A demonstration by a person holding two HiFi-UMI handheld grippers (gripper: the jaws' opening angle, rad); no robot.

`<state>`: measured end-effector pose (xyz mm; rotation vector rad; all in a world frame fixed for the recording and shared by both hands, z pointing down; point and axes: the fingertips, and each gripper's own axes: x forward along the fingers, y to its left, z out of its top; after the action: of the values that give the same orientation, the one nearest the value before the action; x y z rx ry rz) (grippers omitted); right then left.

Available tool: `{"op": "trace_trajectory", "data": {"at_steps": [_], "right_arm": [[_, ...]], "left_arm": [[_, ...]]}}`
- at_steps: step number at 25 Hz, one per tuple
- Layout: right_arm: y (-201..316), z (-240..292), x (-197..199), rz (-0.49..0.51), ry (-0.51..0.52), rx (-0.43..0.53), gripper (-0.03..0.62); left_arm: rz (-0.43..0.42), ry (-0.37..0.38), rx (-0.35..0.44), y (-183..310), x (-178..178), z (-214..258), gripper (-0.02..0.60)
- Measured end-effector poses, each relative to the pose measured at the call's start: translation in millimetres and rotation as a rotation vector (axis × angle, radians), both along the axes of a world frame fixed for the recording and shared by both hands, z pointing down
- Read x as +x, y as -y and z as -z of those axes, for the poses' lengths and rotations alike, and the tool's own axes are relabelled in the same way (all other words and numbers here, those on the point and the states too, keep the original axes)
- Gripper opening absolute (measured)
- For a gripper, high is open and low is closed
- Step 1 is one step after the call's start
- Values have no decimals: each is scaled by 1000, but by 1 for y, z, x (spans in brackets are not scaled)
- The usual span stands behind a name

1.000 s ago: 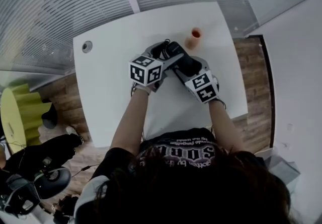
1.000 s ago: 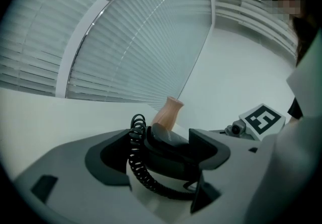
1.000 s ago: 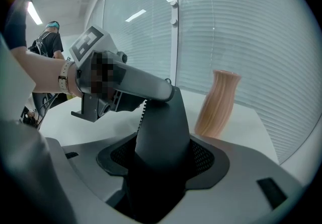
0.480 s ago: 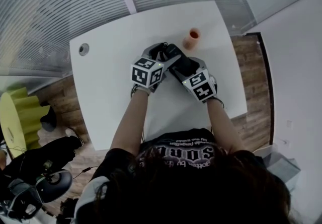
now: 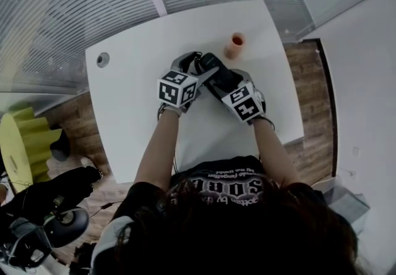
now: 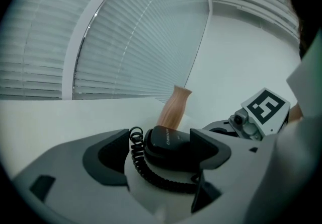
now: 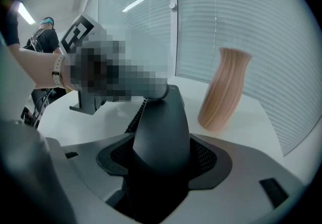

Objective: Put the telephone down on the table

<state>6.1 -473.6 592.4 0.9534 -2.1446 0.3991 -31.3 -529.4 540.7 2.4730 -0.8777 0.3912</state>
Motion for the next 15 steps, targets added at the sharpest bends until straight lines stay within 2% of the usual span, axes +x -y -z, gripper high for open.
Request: {"op": "trace_trajectory", "data": {"at_steps": [5, 15], "right_arm": [[0, -1, 2, 2, 3, -5, 291], [6, 21, 1, -13, 72, 34, 291]], "left_arm": [[2, 22, 13, -3, -9, 4, 385], [58, 21, 61, -12, -32, 26, 383]]}}
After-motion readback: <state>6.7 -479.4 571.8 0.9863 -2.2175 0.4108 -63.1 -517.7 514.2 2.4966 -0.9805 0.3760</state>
